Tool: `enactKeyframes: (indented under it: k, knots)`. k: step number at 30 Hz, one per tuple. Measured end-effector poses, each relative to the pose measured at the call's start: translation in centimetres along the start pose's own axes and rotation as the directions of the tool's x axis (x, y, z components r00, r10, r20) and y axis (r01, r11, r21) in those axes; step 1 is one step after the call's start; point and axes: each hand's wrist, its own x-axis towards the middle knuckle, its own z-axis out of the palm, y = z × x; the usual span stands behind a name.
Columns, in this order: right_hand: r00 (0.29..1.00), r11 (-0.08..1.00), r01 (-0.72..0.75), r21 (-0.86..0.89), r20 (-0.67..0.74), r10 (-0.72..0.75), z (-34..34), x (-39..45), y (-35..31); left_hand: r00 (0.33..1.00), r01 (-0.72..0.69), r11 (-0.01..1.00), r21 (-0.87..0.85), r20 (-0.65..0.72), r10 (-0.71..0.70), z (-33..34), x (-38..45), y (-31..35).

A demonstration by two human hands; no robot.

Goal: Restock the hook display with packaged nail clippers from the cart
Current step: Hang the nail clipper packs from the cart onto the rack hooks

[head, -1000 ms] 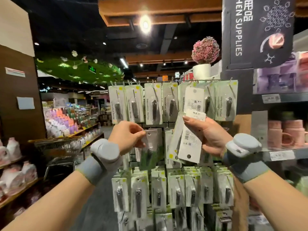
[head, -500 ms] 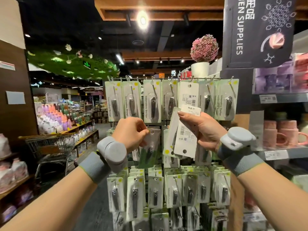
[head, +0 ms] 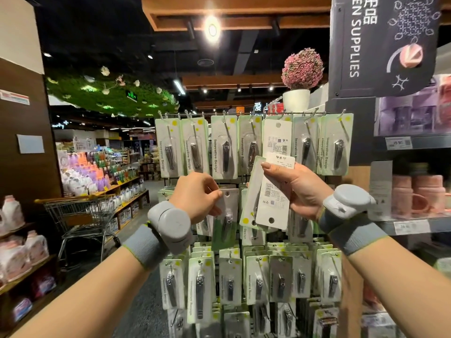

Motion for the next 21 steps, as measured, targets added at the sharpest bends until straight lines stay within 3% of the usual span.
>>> enactKeyframes:
  k: [12, 18, 21]
  knots:
    - [1.000, 1.000, -0.001, -0.011, 0.023, 0.001, -0.1, 0.1, -0.1, 1.000, -0.010, 0.995, 0.100, -0.005, 0.010, 0.3, 0.6, 0.3]
    - [1.000, 1.000, 0.000, -0.010, 0.027, 0.000, -0.3, 0.3, -0.1, 0.999, -0.007, 0.950, 0.311, -0.032, 0.017, 1.3, 1.8, -0.6]
    - [0.999, 1.000, -0.003, 0.004, 0.036, 0.003, -0.4, 0.5, 0.1, 0.997, -0.031, 0.853, 0.521, -0.046, 0.064, 1.9, 1.9, -0.1]
